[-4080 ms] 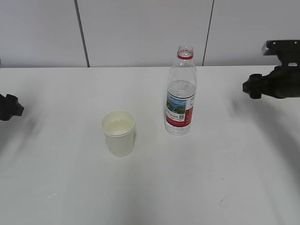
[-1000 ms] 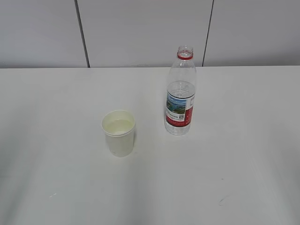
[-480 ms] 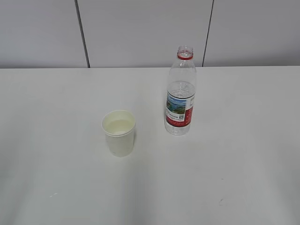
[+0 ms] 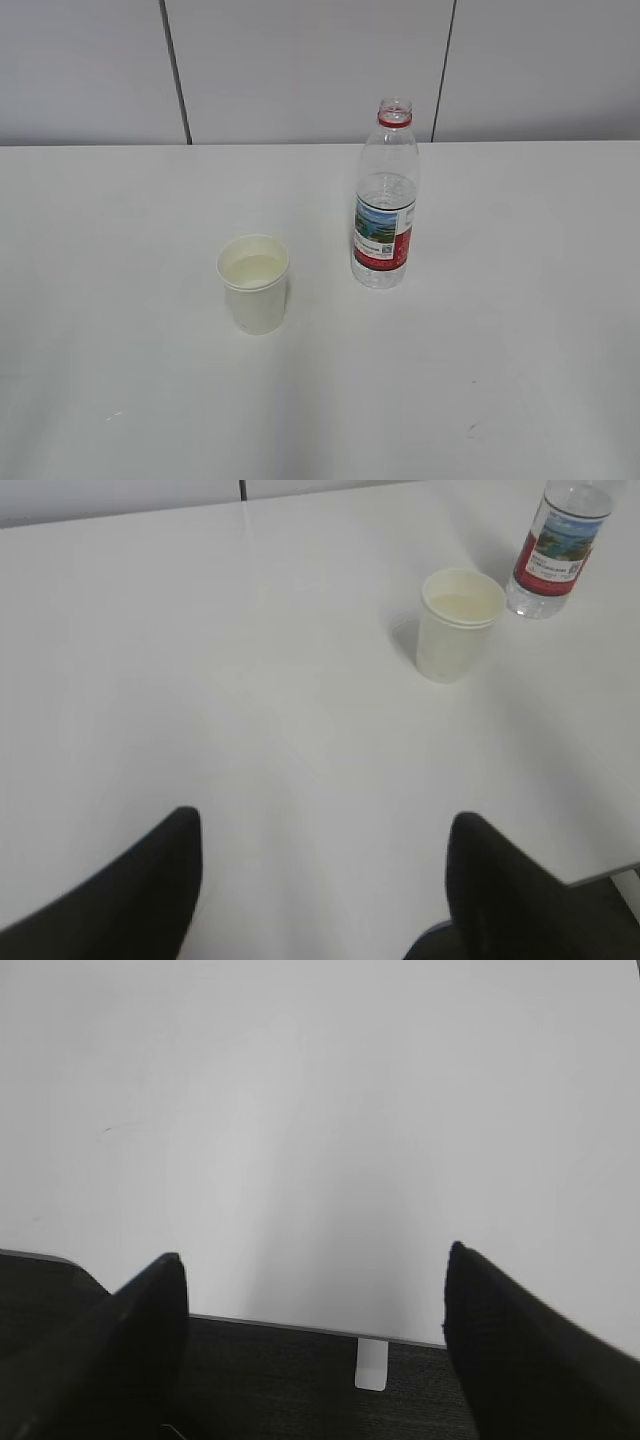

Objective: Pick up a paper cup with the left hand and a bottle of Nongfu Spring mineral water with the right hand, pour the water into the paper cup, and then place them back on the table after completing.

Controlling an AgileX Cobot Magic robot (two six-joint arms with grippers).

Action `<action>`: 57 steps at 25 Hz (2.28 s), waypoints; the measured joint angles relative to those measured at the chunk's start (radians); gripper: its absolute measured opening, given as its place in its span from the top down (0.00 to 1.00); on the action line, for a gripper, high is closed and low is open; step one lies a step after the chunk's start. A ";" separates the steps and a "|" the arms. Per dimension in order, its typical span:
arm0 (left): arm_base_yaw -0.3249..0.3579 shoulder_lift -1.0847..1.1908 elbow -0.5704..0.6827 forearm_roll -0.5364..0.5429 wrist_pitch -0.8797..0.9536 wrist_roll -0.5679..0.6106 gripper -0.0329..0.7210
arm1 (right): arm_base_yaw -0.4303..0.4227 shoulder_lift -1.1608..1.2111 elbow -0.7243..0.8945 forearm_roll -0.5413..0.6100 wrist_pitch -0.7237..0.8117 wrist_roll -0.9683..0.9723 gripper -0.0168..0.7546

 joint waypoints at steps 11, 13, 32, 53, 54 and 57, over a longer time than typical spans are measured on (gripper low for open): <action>0.000 -0.036 0.000 -0.008 0.005 -0.012 0.33 | 0.000 -0.106 0.001 -0.002 -0.004 0.035 0.22; 0.000 -0.036 0.001 -0.009 0.004 -0.025 0.33 | 0.004 -0.109 0.001 -0.002 -0.006 0.037 0.22; 0.000 -0.036 0.001 -0.008 0.003 -0.049 0.33 | 0.007 -0.109 0.039 -0.025 -0.093 0.116 0.22; 0.000 -0.036 0.001 -0.009 0.003 -0.049 0.36 | 0.065 -0.109 0.039 -0.032 -0.096 0.119 0.22; 0.000 -0.036 0.001 -0.009 0.003 -0.049 0.36 | 0.065 -0.109 0.039 -0.032 -0.097 0.119 0.22; 0.000 -0.036 0.001 -0.009 0.003 -0.049 0.36 | 0.065 -0.109 0.039 -0.032 -0.097 0.119 0.22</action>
